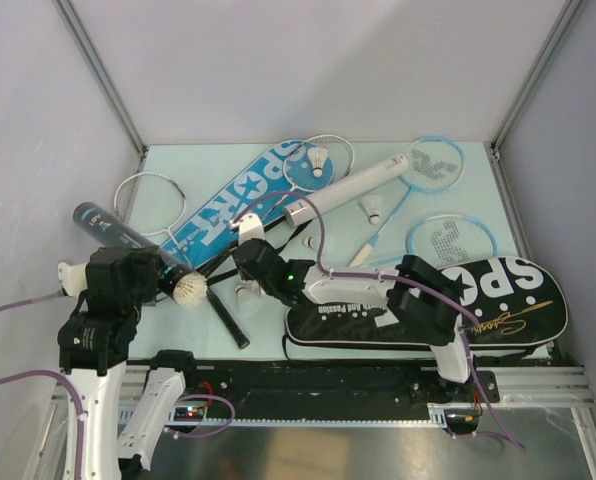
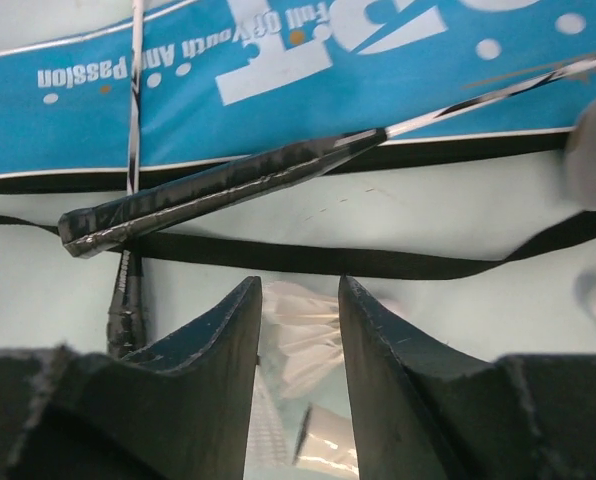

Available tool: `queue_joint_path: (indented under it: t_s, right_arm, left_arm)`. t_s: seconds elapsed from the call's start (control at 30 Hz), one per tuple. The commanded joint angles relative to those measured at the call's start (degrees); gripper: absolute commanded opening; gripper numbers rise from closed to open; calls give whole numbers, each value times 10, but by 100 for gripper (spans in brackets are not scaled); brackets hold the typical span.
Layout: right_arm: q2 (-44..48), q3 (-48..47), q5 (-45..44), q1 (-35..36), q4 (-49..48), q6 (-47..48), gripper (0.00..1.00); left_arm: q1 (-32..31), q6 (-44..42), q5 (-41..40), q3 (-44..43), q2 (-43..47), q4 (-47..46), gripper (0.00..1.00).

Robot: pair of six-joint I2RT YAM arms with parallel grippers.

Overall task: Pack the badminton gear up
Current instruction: Pick up the shuttlecock at the center of the board.

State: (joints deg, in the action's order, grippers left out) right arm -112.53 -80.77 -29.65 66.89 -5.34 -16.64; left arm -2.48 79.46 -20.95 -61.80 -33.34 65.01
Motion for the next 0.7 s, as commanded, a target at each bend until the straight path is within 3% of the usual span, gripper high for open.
queue_joint_path:
  t_s: [0.0, 0.27, 0.67]
  right_arm:
    - [-45, -78, -27, 15, 47, -31, 43]
    - [-109, -119, -54, 27, 88, -38, 43]
    - [-132, -123, -113, 28, 114, -26, 41]
  left_arm:
    - [4, -6, -47, -25, 10, -11, 25]
    - [5, -5, -59, -27, 9, -2, 26]
    - [5, -4, -58, -32, 6, 5, 27]
